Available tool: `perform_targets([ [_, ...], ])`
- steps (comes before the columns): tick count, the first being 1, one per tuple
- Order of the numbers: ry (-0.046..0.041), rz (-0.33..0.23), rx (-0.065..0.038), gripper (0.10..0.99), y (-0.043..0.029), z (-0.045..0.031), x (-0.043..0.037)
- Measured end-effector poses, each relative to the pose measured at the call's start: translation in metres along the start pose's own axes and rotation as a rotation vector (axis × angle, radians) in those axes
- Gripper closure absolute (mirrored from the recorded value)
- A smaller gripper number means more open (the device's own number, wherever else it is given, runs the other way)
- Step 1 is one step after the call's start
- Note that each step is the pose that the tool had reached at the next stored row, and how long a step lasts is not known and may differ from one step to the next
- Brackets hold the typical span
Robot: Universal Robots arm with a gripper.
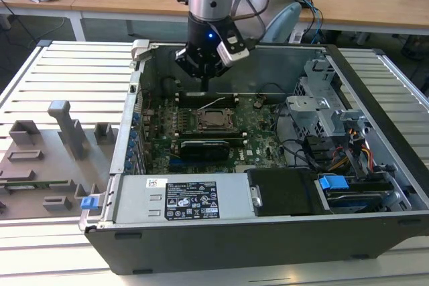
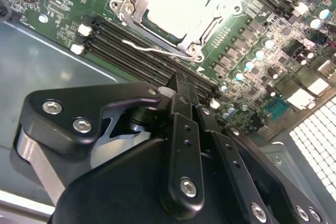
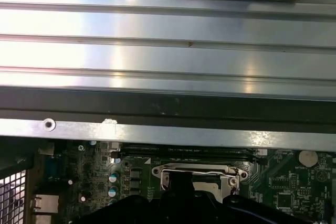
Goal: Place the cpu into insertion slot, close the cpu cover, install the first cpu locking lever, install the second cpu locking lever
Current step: 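Install the first cpu locking lever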
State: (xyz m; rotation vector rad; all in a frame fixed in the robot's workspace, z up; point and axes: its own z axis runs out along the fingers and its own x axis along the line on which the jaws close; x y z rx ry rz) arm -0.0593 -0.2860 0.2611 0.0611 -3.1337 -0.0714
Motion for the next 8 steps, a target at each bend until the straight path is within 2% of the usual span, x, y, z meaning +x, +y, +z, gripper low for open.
perform_targets([
  [5,0.0019,0.000,0.000,0.980,-0.0002,0.0044,-0.0006],
  [8,0.0032,0.000,0.000,0.980,-0.0005,0.0106,-0.0006],
])
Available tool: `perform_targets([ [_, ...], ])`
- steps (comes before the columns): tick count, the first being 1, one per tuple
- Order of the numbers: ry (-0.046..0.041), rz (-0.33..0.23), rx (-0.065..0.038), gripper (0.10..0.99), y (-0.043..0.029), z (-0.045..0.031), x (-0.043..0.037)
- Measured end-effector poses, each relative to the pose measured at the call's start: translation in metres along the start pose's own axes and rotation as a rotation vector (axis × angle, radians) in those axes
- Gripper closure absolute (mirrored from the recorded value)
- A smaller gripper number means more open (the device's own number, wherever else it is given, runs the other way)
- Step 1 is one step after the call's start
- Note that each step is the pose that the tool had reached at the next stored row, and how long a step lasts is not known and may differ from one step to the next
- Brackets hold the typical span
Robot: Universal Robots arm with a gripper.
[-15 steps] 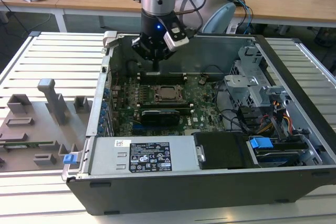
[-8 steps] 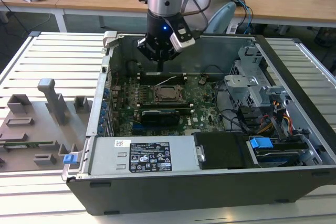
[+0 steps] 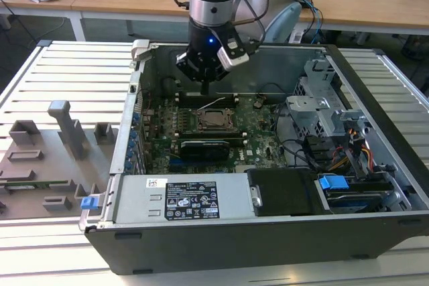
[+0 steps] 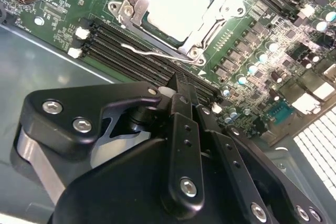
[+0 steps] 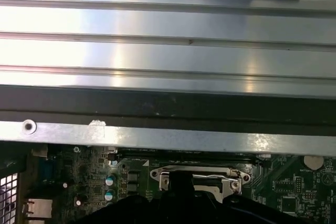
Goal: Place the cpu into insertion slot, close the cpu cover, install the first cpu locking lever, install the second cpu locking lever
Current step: 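Install the first cpu locking lever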
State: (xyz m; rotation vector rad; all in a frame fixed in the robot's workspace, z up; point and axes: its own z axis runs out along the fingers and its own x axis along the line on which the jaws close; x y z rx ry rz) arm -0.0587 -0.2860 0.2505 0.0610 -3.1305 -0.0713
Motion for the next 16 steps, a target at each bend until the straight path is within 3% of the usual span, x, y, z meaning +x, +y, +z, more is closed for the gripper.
perform_targets([
  [7,0.0018,0.000,0.000,0.980,-0.0005,0.0183,-0.0002],
  [16,0.0053,0.000,0.000,0.980,0.0034,0.0302,-0.0049],
])
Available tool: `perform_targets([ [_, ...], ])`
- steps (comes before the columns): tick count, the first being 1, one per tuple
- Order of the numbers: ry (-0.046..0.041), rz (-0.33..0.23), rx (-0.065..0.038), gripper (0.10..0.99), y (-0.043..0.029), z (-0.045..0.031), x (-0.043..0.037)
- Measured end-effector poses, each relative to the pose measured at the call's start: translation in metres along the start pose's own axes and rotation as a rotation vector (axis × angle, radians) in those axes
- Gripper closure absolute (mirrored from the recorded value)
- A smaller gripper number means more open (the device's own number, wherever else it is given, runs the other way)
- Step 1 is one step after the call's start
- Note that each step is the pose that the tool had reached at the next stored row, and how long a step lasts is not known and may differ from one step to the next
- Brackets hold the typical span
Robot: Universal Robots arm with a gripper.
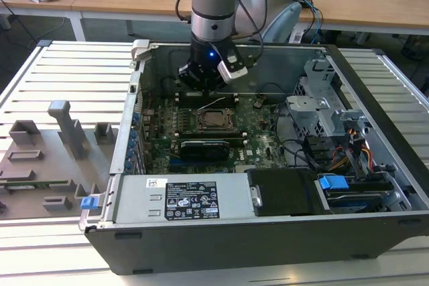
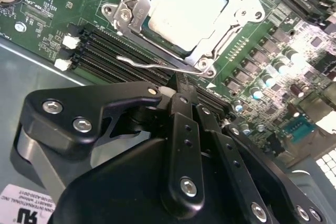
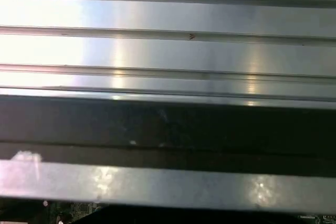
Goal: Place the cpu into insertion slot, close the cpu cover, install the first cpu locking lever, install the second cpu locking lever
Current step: 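Install the first cpu locking lever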
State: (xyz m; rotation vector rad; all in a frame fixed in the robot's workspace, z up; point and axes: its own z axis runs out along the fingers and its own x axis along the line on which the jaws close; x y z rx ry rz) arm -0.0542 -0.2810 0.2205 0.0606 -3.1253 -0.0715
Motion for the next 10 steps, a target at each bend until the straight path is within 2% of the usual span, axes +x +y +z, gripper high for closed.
perform_targets([
  [6,0.0047,0.000,0.000,0.980,0.0013,0.0039,-0.0075],
  [10,0.0103,0.000,0.000,0.980,0.0013,0.0064,-0.0184],
])
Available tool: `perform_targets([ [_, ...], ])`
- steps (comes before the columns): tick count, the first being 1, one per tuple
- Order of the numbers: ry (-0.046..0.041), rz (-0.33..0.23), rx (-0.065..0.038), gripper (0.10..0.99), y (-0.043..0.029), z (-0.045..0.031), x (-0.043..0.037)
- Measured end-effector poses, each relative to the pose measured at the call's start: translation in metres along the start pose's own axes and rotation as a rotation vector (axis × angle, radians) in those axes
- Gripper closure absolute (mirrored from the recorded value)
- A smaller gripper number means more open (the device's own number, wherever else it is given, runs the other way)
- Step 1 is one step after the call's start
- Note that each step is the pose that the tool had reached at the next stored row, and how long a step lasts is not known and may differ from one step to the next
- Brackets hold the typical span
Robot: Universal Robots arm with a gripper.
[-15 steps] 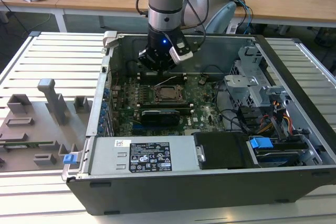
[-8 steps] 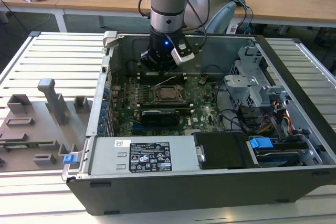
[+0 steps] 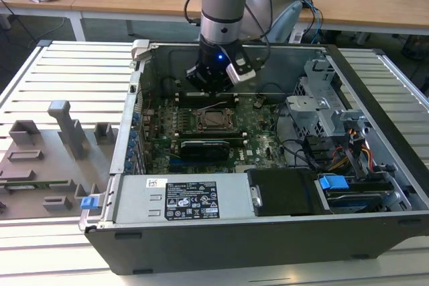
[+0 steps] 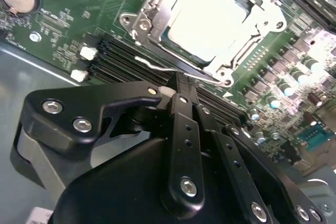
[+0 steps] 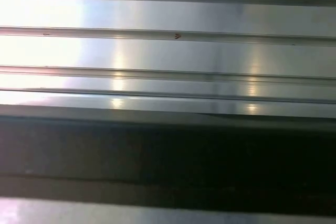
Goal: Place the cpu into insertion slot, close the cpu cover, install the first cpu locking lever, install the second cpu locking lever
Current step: 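Install the first cpu locking lever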
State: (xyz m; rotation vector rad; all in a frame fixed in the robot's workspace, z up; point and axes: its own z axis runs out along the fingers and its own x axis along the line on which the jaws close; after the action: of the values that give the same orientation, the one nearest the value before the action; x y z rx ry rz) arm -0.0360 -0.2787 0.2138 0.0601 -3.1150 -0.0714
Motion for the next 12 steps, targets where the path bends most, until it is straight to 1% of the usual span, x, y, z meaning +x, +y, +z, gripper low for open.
perform_targets([
  [4,0.0052,0.000,0.000,0.980,-0.0004,0.0028,-0.0080],
  [6,0.0075,0.000,0.000,0.980,-0.0005,0.0043,-0.0105],
  [8,0.0111,0.000,0.000,0.980,-0.0008,0.0072,-0.0139],
  [12,0.0138,0.001,0.000,0.980,-0.0011,0.0105,-0.0153],
])
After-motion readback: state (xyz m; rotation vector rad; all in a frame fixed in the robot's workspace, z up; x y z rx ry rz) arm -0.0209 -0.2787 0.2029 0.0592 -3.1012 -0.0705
